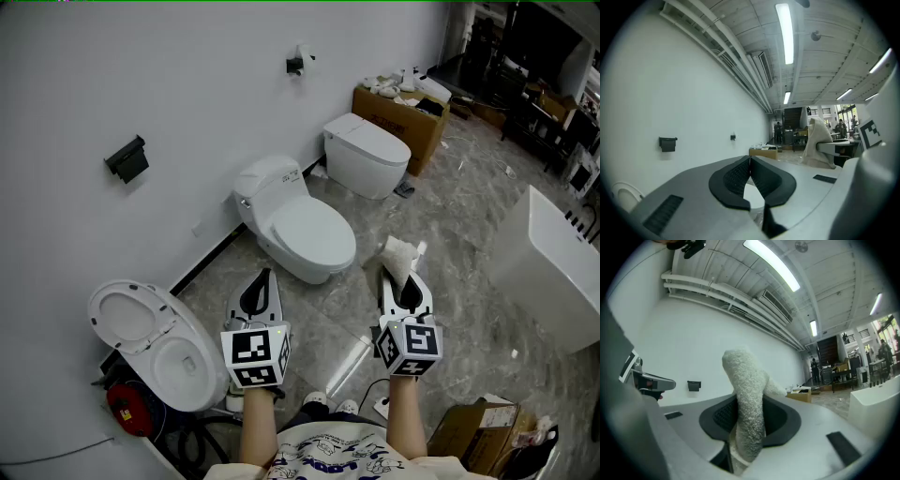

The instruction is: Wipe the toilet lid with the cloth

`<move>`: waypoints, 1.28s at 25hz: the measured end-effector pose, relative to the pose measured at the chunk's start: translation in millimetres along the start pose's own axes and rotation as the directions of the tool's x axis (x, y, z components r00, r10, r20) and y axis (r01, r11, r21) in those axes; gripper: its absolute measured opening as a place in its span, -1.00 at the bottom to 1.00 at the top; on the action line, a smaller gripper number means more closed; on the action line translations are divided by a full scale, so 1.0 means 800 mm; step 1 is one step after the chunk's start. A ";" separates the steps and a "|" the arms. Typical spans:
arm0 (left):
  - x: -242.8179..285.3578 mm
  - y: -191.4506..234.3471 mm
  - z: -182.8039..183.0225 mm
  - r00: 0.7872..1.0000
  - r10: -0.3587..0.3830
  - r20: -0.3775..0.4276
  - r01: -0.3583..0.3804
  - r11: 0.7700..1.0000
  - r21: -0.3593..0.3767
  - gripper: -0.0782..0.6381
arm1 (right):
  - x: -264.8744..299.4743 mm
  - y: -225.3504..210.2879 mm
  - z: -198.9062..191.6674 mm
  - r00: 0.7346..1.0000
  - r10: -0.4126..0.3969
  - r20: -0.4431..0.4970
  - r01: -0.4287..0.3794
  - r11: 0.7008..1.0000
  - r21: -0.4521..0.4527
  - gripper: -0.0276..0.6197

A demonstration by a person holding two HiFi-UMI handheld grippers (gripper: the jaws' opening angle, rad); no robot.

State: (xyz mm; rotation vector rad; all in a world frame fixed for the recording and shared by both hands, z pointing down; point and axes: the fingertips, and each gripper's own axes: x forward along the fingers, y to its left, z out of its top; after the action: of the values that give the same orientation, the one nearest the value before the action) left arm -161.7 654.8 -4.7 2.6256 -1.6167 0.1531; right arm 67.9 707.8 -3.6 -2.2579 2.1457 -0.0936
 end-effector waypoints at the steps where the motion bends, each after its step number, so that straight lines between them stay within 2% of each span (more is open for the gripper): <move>1: 0.001 0.001 -0.001 1.000 0.000 -0.001 0.000 1.000 -0.001 -0.77 | 0.001 0.001 -0.001 1.000 0.000 0.000 0.000 1.000 0.000 -0.55; 11: 0.012 0.018 -0.007 1.000 -0.004 -0.002 0.004 1.000 -0.002 -0.77 | 0.016 0.010 -0.010 1.000 -0.009 -0.003 0.009 1.000 -0.003 -0.55; 22: 0.032 0.037 -0.019 0.999 -0.027 -0.030 0.028 0.999 0.031 -0.77 | 0.042 0.021 -0.026 1.000 -0.026 -0.016 0.026 0.999 0.022 -0.55; 32: 0.065 0.056 -0.034 0.998 0.000 -0.059 0.001 1.000 0.007 -0.77 | 0.085 0.025 -0.038 0.999 0.005 -0.044 -0.005 1.000 0.019 -0.55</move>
State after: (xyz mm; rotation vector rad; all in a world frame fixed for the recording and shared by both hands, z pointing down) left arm -179.7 590.9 27.8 2.6008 -1.6003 0.2341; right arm 49.2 639.8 27.6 -2.2611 2.1619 -0.1651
